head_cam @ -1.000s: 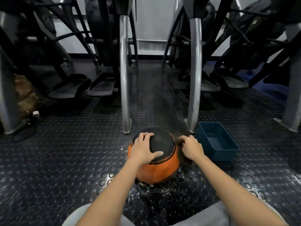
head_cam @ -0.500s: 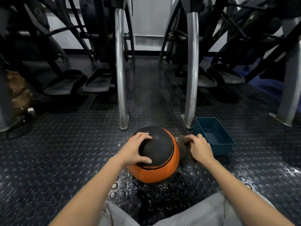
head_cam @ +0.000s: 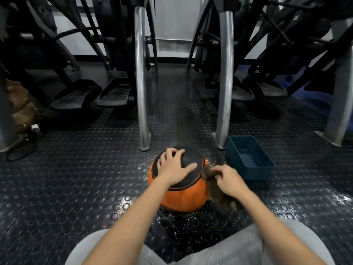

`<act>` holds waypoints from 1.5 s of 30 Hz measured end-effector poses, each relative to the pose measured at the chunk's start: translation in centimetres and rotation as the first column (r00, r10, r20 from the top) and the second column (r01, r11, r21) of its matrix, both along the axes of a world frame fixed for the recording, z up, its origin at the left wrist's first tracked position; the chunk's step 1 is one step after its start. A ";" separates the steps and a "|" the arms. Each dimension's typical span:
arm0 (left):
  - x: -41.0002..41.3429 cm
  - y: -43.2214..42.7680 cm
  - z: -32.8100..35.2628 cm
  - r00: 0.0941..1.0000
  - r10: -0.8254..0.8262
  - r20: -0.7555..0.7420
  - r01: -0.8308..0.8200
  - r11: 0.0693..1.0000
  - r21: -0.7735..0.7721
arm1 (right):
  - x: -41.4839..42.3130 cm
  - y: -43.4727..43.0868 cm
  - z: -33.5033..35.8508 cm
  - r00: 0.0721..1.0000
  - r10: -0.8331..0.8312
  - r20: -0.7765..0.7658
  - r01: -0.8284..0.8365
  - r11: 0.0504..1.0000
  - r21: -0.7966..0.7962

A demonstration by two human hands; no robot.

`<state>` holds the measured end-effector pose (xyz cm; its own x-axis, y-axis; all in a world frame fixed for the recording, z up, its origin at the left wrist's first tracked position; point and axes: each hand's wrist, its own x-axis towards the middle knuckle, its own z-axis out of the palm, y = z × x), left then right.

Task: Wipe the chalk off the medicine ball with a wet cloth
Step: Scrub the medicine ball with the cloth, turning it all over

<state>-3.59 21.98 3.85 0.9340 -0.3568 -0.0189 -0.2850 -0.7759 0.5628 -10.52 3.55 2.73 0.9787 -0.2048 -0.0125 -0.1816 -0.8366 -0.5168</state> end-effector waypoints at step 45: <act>4.0 6.2 1.4 0.929 -0.369 -0.036 0.368 0.929 -0.036 | 1.9 1.6 -0.6 0.961 0.037 0.274 -0.095 0.975 0.203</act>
